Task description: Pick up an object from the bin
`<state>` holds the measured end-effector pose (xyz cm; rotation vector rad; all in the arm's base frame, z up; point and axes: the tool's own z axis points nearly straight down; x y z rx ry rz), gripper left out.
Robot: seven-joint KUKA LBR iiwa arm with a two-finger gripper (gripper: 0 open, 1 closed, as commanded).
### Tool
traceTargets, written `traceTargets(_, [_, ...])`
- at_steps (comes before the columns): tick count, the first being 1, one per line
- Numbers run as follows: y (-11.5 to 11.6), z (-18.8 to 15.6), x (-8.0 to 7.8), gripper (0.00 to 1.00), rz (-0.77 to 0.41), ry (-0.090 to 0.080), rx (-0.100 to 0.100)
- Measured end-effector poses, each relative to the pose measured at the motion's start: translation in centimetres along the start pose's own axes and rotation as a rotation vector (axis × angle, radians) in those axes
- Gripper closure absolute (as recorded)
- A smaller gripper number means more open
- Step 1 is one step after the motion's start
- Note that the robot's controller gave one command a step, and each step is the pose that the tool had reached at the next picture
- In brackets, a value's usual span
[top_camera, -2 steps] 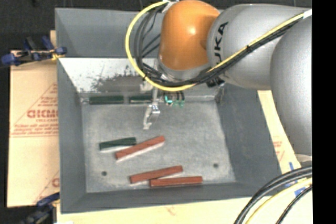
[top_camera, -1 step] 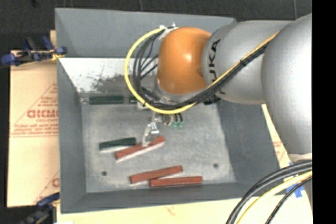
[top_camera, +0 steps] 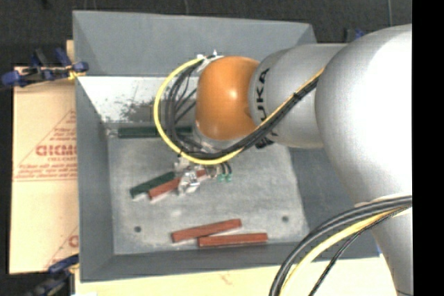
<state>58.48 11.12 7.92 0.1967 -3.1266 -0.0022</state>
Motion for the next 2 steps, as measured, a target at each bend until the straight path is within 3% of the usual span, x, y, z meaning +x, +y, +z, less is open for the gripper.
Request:
traceTargets(1, [0.0,0.0,0.0,1.00,0.000,0.001,0.000])
traceTargets(2, [-1.4,-13.8,0.1,1.00,-0.033,-0.015,0.003])
